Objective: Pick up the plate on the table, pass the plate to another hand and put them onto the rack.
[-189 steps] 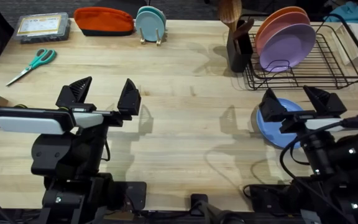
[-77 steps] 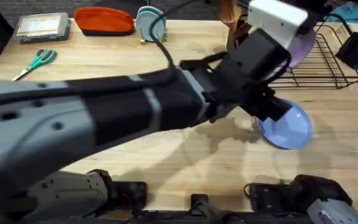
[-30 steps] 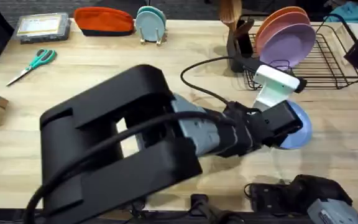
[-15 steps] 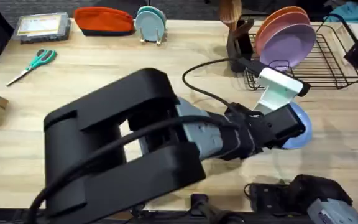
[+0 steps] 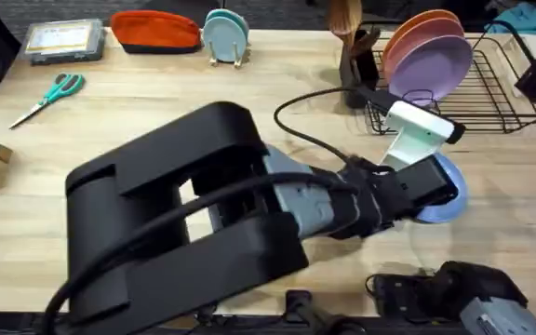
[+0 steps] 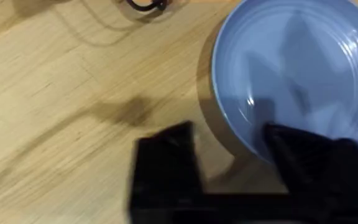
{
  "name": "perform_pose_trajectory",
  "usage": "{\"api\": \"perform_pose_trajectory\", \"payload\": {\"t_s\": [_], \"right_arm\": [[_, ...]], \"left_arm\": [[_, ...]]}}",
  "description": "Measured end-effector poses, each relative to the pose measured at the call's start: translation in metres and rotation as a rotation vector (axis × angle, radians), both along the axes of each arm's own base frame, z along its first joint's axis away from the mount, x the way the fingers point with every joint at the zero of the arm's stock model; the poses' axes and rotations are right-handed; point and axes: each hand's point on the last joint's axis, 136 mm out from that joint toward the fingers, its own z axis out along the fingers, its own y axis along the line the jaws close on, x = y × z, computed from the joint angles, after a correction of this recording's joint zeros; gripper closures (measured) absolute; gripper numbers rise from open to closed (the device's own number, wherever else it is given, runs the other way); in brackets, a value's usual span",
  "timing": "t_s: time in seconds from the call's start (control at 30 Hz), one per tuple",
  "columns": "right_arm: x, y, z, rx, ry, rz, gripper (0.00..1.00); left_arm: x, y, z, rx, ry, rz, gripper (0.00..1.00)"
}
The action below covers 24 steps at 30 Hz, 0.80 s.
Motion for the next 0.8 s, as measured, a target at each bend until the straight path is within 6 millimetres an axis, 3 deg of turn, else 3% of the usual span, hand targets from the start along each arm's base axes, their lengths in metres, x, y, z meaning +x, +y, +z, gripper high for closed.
{"api": "perform_pose_trajectory", "payload": {"t_s": [0.03,0.13,0.2,0.23,0.6,0.8], "right_arm": [[0.0,0.0,0.0,0.0,0.0,0.0,0.005],[0.0,0.0,0.0,0.0,0.0,0.0,0.005],[0.0,0.0,0.0,0.0,0.0,0.0,0.005],[0.0,0.0,0.0,0.0,0.0,0.0,0.004],[0.0,0.0,0.0,0.0,0.0,0.0,0.004],[0.0,0.0,0.0,0.0,0.0,0.0,0.005]], "left_arm": [[-0.001,0.0,0.0,0.0,0.003,-0.002,0.357],[-0.004,-0.003,0.0,-0.012,0.02,-0.013,0.625],[-0.007,-0.005,0.0,-0.021,0.026,-0.018,0.857],[-0.006,-0.007,0.002,-0.03,0.027,-0.013,0.919],[-0.006,-0.011,0.006,-0.052,0.037,-0.011,0.961],[-0.001,0.001,0.02,-0.042,0.051,0.003,0.96]]}}
